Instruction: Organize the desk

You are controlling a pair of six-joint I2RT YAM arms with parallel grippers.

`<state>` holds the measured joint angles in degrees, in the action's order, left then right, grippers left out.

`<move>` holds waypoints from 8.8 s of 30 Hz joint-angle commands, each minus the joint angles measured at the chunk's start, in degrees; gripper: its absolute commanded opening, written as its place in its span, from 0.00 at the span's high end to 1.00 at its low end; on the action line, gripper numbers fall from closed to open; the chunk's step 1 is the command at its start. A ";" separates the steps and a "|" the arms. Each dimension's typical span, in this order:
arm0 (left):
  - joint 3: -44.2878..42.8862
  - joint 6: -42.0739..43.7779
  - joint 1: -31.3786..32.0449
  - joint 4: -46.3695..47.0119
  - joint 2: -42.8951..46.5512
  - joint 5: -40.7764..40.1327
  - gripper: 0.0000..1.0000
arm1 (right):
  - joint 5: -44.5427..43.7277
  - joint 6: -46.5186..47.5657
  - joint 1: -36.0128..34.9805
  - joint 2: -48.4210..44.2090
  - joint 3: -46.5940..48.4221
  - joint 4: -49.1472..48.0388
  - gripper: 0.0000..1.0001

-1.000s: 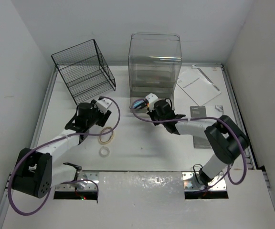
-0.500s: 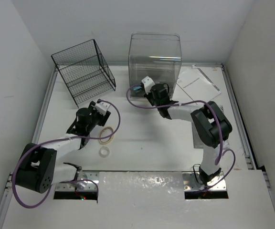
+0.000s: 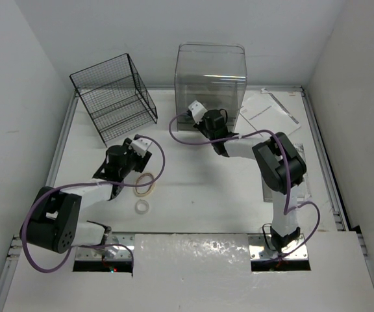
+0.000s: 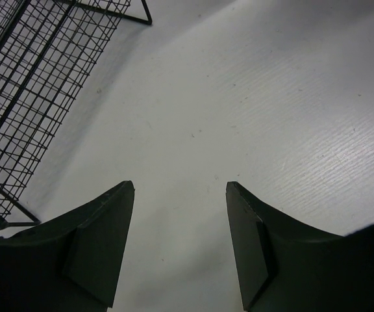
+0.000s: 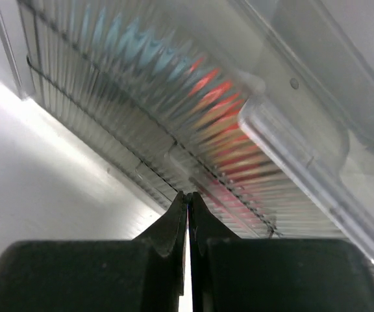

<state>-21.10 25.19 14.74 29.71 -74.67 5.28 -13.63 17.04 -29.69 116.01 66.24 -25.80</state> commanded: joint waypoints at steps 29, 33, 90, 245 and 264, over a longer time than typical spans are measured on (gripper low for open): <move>-4.74 -1.28 -2.79 -0.89 -3.64 3.60 0.43 | -26.45 50.28 -6.17 13.81 1.53 -22.27 0.53; -4.91 -1.55 -3.14 -0.89 -3.90 3.95 0.43 | -27.15 51.87 -6.17 14.34 0.74 -24.56 0.61; -23.28 21.31 -3.84 -60.12 -7.94 19.43 0.42 | -6.85 -16.15 -26.12 -52.28 -44.70 2.51 0.02; -49.45 -1.11 21.22 -54.16 -10.97 -2.48 0.39 | -18.08 -32.16 -20.44 -60.40 -45.95 26.17 1.00; -11.60 0.65 3.28 -22.43 8.49 -11.25 0.36 | -4.56 -21.61 -3.80 -2.02 -0.51 22.65 1.00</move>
<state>-33.30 25.45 18.74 -1.30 -67.37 -3.84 -16.86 -6.68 -35.70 111.68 61.47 -1.67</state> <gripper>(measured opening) 0.642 0.001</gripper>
